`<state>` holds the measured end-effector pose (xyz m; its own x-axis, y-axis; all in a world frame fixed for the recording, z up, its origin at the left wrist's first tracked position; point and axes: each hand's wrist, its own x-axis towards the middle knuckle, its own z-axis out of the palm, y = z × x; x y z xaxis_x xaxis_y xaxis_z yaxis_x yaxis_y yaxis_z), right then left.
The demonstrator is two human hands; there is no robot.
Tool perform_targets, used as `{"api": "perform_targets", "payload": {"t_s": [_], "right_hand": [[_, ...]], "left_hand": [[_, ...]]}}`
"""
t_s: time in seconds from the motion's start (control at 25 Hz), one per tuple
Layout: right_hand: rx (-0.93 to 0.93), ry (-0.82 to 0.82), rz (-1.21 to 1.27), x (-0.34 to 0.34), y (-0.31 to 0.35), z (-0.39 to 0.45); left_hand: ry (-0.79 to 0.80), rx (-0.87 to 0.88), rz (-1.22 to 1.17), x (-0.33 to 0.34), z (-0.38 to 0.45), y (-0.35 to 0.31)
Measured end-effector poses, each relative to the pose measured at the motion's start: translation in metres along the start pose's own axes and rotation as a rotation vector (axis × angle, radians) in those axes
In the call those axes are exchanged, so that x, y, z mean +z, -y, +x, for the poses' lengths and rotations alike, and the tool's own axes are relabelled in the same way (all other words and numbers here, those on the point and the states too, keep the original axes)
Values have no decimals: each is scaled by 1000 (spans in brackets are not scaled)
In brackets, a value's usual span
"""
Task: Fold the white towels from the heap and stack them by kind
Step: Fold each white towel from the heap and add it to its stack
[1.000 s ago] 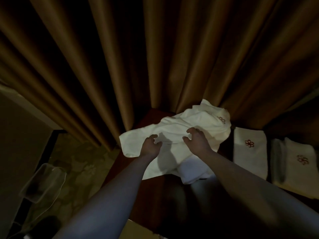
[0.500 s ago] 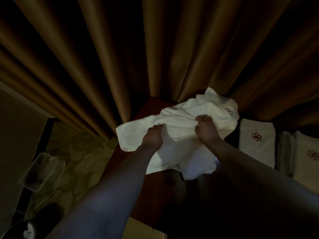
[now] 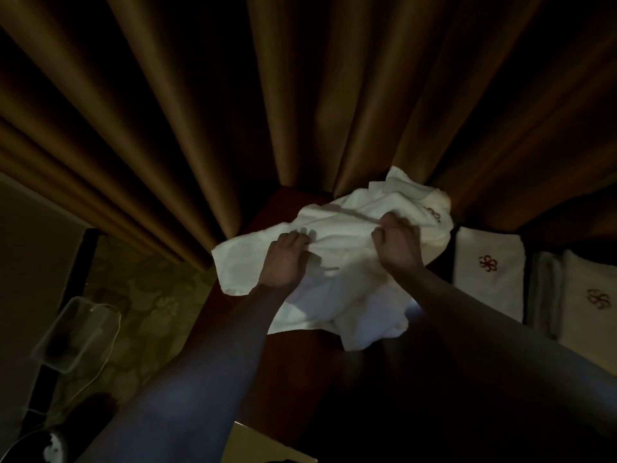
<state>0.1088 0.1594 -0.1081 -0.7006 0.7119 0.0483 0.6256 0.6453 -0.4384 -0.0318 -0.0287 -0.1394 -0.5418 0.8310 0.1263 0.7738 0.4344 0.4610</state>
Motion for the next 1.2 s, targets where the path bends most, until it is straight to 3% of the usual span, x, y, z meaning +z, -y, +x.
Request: {"api": "perform_targets", "payload": {"t_s": [0.24,0.44,0.6,0.68,0.76,0.84,1.04,1.2], "right_hand": [[24,-128,393,-54,27,8],[-63,-211,365,-77,38,-5],[-84,207,492,-58,53,-29],[-54,290,426,-44,54,-36],[-58,233,341,-34,55,-39],[-65,136,312,-31,58,-39],[-22,44,492,-45,59,-34],[24,-43,618,-75,57,-31]], "left_hand": [[-30,58,-150,-55,19,-31],[-41,91,-190,-88,25,-62],[-12,135,-193,-89,16,-71],[-123,171,-73,-85,16,-71],[-183,197,0,-84,16,-74],[-141,197,-95,-87,15,-80],[-103,29,-329,-96,15,-91],[-36,33,-380,-109,26,-106]]}}
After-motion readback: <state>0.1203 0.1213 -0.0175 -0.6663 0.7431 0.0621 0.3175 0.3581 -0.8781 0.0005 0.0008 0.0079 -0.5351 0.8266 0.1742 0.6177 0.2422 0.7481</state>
